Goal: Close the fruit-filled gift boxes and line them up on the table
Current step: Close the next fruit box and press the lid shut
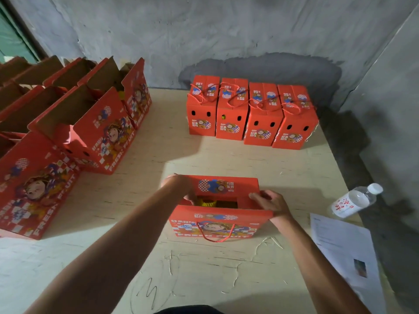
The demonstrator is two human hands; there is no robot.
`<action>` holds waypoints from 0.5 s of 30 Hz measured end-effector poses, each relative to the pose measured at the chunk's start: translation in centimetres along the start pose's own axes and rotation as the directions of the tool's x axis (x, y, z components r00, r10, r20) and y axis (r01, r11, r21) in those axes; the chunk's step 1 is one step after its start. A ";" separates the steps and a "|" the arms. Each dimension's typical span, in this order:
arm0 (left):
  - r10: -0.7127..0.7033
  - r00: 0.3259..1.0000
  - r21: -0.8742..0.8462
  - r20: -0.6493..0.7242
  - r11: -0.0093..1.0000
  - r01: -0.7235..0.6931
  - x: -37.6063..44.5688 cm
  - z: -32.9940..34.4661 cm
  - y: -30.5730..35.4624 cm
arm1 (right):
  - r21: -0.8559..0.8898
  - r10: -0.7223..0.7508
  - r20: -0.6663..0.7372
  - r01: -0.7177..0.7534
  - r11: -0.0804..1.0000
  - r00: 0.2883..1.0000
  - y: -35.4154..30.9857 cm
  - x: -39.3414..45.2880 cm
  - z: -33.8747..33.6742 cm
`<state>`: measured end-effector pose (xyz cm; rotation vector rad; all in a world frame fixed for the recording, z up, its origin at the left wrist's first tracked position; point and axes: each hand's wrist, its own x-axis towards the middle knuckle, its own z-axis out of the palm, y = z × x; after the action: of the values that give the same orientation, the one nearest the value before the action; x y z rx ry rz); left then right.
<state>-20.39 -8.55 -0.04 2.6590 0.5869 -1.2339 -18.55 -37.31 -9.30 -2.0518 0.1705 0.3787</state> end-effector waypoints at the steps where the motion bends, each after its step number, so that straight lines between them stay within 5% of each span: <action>1: -0.020 0.999 -0.029 -0.049 0.999 0.019 0.3 0.5 0.3 | 0.003 -0.003 0.006 0.003 1.000 1.000 0.1 0.0 -0.1; 7: -0.151 0.971 -0.004 -0.187 0.988 0.153 0.2 2.1 1.4 | 0.017 -0.010 -0.011 0.011 1.000 1.000 0.4 -0.1 0.0; 15: -0.146 0.898 -0.114 -0.415 0.988 0.108 -0.3 5.8 0.6 | 0.027 -0.062 0.005 0.062 0.998 0.998 -0.1 -1.6 0.0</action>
<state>-24.41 -10.94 -3.58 2.8607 0.8652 -0.6268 -19.99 -37.34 -8.70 -2.0243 0.1074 0.3425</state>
